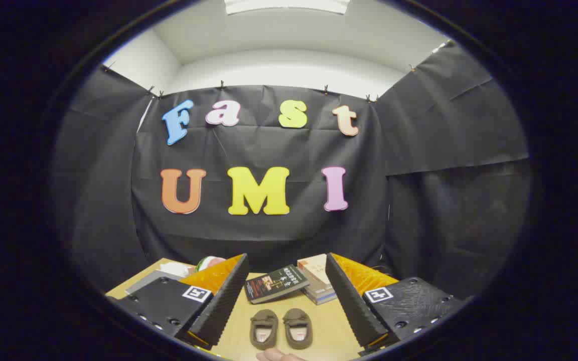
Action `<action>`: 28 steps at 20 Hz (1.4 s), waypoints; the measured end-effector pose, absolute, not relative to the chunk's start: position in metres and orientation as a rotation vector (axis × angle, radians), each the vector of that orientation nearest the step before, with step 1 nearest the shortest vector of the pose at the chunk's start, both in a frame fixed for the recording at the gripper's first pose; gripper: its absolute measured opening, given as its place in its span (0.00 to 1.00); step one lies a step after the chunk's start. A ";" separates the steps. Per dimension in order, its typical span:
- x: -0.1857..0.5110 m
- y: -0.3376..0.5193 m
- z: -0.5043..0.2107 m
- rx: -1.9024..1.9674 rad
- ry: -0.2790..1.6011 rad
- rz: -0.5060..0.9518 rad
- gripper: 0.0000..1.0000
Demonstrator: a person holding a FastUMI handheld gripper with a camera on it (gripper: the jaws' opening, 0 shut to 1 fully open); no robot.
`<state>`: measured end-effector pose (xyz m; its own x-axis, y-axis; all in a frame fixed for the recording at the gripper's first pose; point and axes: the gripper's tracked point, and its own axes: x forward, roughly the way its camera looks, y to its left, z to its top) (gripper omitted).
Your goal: Open the storage box then place both shoes into the box .Put the left shoe in first, then the right shoe, with the right side of both shoes facing outward in a uniform manner.
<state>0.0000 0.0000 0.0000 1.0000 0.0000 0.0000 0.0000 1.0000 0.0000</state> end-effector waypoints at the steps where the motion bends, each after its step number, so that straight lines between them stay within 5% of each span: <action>1: 0.000 -0.002 -0.002 -0.002 0.007 0.001 0.95; 18: 0.026 -0.008 -0.038 -0.056 0.063 0.064 0.95; 28: 0.089 0.104 -0.152 0.138 0.478 0.384 0.95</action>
<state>0.0886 0.1039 -0.1518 0.8180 0.3909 -0.4219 -0.3269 0.9195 0.2181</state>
